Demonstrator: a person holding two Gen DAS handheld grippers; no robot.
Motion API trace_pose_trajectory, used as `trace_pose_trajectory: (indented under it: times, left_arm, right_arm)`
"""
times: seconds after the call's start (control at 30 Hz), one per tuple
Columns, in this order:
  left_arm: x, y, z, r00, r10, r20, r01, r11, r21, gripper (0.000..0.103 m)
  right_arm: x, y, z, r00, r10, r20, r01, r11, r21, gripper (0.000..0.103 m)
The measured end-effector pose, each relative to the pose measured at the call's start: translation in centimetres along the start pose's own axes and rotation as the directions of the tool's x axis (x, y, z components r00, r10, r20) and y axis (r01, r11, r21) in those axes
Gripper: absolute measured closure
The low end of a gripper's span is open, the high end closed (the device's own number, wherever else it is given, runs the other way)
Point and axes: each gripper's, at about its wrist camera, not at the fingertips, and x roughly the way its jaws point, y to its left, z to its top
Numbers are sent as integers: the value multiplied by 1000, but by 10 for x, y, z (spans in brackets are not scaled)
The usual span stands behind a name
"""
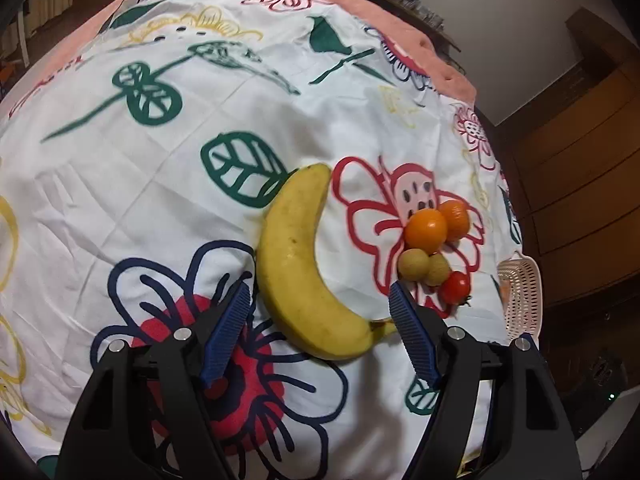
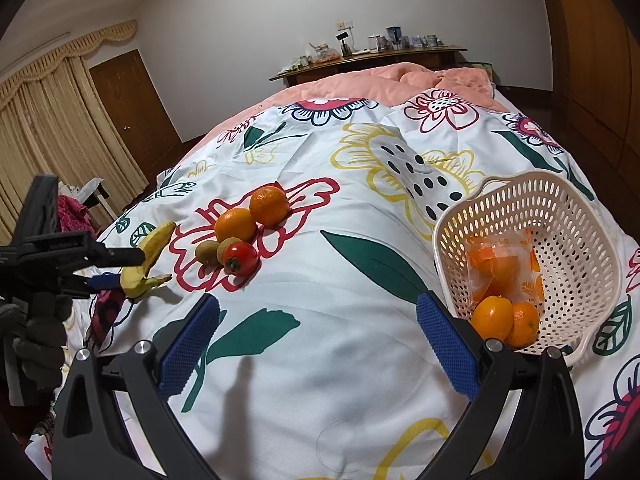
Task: Organize fruits
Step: 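Lower the left tool around the banana and close on it, then hold the banana in the left tool while the right tool moves to a red cherry tomato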
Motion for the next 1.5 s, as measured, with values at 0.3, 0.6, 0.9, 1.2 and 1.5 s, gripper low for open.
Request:
trace_pose_trajectory:
  times: [0.3, 0.6, 0.9, 1.2, 1.5]
  left_arm:
    - [13, 3, 9, 999, -30, 12, 31, 999, -30, 35]
    - [0, -14, 13, 996, 23, 88, -31, 995, 90, 70]
    - [14, -28, 18, 996, 57, 73, -70, 982, 178, 70]
    - [25, -28, 23, 994, 75, 77, -90, 974, 209, 70]
    - [6, -27, 16, 985, 53, 166, -87, 974, 209, 71]
  right_arm:
    - [0, 0, 0, 1000, 0, -1, 0, 1000, 0, 5]
    - [0, -3, -1, 1000, 5, -3, -5, 1000, 13, 5]
    - [0, -3, -1, 1000, 6, -4, -6, 1000, 14, 5]
    - [11, -17, 0, 993, 98, -71, -90, 990, 108, 5]
    - [12, -10, 1, 994, 81, -75, -75, 994, 75, 5]
